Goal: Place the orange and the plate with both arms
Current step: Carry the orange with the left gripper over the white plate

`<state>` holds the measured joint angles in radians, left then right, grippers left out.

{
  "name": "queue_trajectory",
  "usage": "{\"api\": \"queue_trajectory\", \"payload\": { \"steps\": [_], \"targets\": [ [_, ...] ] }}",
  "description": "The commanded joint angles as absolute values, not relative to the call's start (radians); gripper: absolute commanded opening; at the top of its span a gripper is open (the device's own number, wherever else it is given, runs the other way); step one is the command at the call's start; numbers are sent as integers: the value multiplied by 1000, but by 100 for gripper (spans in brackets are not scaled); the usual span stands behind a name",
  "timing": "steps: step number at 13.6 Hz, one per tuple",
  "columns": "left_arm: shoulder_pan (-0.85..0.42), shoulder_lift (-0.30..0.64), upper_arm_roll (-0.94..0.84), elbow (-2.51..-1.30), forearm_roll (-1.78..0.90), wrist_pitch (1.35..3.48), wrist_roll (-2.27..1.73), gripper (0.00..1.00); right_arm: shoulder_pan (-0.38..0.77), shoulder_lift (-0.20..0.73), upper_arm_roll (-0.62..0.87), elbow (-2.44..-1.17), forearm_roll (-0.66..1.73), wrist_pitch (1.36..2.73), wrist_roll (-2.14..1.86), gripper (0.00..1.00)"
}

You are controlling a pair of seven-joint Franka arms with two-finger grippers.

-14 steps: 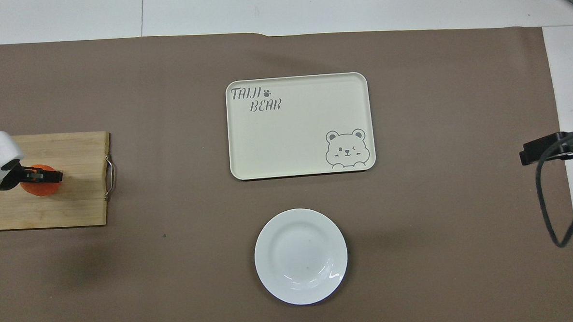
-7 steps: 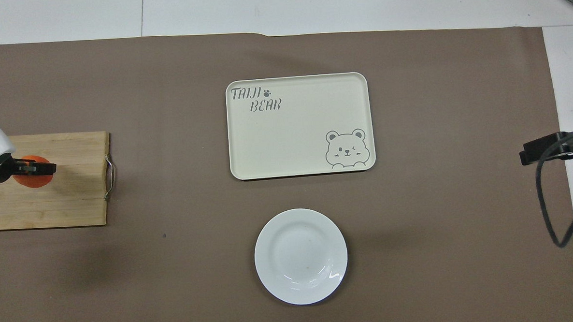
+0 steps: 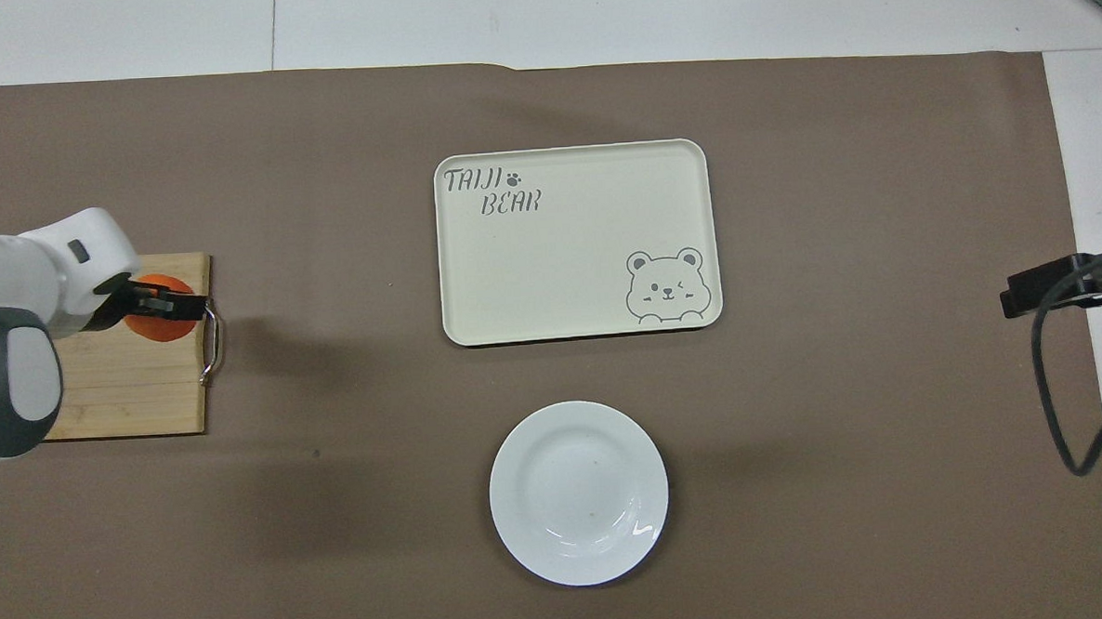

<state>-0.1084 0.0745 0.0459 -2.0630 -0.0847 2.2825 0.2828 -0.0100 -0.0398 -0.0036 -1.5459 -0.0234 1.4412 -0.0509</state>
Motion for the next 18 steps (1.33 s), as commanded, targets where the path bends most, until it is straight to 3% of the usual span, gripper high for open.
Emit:
{"api": "queue_trajectory", "payload": {
  "steps": [1,7,12,18],
  "targets": [
    [-280,51,63,-2082,-94,2275,59,0,-21,-43,2,-1549,-9,1433,-38,100],
    [-627,9,58,-2100,-94,2183,-389,0,-21,-43,2,-1549,-9,1433,-40,100],
    [-871,6,54,-2183,-95,2241,-601,0,-34,-44,-8,-1554,-9,1434,-38,100],
    [-956,35,51,-2243,-136,2381,-715,2,-26,-146,-6,-1753,92,1511,-29,100]
  ]
}}
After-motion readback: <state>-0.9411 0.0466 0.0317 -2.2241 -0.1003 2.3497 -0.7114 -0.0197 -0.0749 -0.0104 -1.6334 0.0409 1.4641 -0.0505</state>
